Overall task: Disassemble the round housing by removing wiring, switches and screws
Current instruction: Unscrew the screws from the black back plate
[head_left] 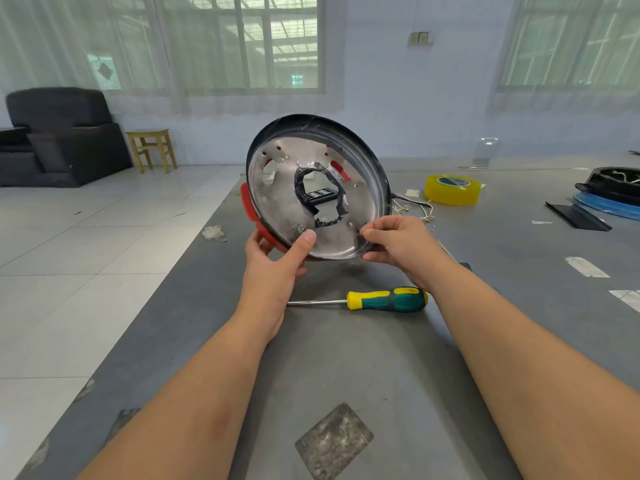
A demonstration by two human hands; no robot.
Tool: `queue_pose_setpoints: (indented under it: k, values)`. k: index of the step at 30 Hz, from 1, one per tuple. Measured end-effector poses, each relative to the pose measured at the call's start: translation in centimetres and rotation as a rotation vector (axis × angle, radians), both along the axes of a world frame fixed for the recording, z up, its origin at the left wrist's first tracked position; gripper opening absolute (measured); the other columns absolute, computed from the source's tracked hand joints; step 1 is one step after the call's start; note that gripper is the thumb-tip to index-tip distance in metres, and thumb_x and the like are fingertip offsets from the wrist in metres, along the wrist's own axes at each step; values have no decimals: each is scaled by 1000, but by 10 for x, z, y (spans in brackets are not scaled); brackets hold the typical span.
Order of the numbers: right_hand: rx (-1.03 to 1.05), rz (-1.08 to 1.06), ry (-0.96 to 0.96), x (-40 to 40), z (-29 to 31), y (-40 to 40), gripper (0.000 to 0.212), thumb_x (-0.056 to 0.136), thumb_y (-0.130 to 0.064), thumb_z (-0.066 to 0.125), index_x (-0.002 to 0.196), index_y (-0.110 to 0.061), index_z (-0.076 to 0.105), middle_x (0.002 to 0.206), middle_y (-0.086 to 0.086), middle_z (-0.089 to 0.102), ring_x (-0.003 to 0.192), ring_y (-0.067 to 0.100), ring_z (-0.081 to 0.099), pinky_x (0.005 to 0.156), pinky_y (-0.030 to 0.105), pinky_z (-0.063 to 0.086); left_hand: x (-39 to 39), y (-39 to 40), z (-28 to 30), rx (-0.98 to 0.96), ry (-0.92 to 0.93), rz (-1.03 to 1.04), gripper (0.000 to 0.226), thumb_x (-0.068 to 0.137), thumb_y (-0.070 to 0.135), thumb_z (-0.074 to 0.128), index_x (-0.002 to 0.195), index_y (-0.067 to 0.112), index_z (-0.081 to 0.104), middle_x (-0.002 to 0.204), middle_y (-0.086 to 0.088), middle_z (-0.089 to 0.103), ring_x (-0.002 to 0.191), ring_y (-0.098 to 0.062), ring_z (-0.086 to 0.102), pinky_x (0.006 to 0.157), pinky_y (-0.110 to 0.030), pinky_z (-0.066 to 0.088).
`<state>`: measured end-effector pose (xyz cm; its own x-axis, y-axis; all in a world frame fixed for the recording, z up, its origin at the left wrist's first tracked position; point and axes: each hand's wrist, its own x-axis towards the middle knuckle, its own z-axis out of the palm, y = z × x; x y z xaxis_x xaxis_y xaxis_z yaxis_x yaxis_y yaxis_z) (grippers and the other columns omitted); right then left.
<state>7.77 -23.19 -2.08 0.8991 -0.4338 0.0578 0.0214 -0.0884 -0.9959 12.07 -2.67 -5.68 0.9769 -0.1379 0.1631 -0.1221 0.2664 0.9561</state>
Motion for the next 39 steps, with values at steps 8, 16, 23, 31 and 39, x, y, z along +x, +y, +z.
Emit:
queue_pose_setpoints:
  k: [8, 16, 23, 31, 39]
  values:
    - [-15, 87, 46, 6, 3, 12, 3, 94, -5, 69, 95, -3, 71, 106, 18, 72, 79, 20, 75, 69, 25, 61, 1, -1, 1, -55, 80, -53, 108, 72, 38, 89, 158, 47, 23, 141, 9, 63, 114, -22, 73, 90, -43, 64]
    - [-14, 45, 92, 0, 11, 9, 5, 96, -10, 67, 97, -12, 72, 102, 10, 76, 92, 22, 75, 74, 38, 64, 13, -3, 1, -172, 226, 37, 71, 99, 6, 59, 156, 34, 27, 138, -2, 60, 110, -35, 73, 84, -51, 65]
    - [5, -168, -6, -2, 15, -12, 13, 96, -6, 60, 87, -12, 67, 76, 5, 60, 62, 15, 53, 61, 27, 55, 13, -3, 4, -149, 259, 53, 66, 100, 7, 53, 154, 37, 29, 135, -7, 60, 105, -37, 74, 83, -53, 65]
    - [-161, -224, -44, -10, 25, -66, 9, 98, -4, 56, 91, -7, 62, 71, 10, 68, 54, 15, 64, 53, 26, 58, 13, -3, 3, -126, 249, 57, 62, 101, 10, 55, 151, 38, 30, 129, -8, 64, 94, -35, 78, 81, -51, 66]
    - [-507, -389, 193, -21, -20, -161, 10, 95, -9, 60, 89, -14, 67, 91, 11, 75, 80, 24, 71, 81, 40, 59, 16, -5, -1, -104, 184, 61, 62, 100, 11, 57, 152, 33, 31, 131, -4, 64, 92, -30, 79, 77, -45, 67]
